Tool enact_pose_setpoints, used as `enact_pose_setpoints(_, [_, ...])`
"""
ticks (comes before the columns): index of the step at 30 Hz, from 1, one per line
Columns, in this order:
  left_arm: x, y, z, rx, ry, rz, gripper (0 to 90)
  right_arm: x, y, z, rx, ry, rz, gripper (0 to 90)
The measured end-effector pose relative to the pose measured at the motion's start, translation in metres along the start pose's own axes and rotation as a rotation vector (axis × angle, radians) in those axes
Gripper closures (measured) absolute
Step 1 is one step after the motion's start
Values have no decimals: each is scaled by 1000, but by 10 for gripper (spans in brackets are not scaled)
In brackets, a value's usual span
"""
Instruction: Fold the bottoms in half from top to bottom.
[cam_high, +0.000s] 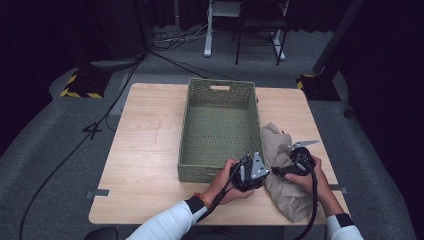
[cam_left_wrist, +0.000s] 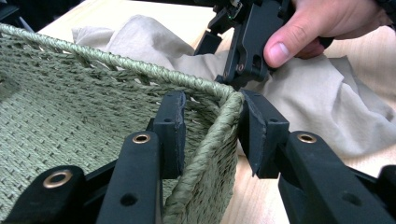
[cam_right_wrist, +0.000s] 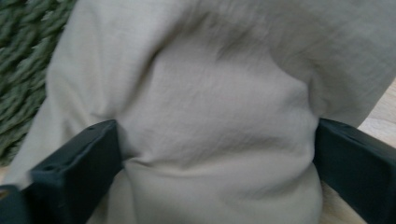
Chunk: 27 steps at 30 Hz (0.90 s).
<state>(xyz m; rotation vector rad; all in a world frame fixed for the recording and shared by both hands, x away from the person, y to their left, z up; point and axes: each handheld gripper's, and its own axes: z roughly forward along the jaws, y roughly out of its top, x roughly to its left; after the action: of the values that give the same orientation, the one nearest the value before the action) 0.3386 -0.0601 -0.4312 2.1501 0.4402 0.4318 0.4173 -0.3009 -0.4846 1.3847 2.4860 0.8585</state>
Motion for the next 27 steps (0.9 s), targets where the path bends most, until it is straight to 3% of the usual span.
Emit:
enact_pose_setpoints(4, [-2, 1, -3, 9, -47, 29, 441, 4, 1, -2, 6, 8, -19, 165])
enact_pose_setpoints(7, [-2, 4, -18, -49, -57, 48, 272, 5, 1, -4, 9, 11, -23, 213])
enact_pose_setpoints(8, [-2, 6, -26, -79, -50, 60, 266, 5, 1, -4, 9, 11, -24, 228])
enact_pose_setpoints(10, [0, 9, -42, -108, -82, 56, 253, 5, 1, -5, 9, 10, -20, 257])
enact_pose_setpoints(11, [1, 9, -49, -113, -103, 61, 230, 5, 1, -5, 9, 14, -18, 277])
enact_pose_setpoints(15, [-1, 0, -74, -92, -124, 98, 199, 4, 0, -7, 3, 34, -7, 352])
enact_pose_setpoints(21, [-8, -41, -102, -15, -173, 184, 180, 2, -3, -9, -19, 67, 16, 436])
enact_pose_setpoints(22, [-9, -50, -106, 5, -154, 190, 167, 1, -4, -10, -24, 71, 19, 447])
enact_pose_setpoints(24, [-6, -69, -111, 48, -140, 180, 170, 2, -5, -11, -30, 70, 21, 467])
enact_pose_setpoints(27, [2, -99, -116, 109, -150, 116, 166, 2, -6, -13, -42, 75, 8, 501])
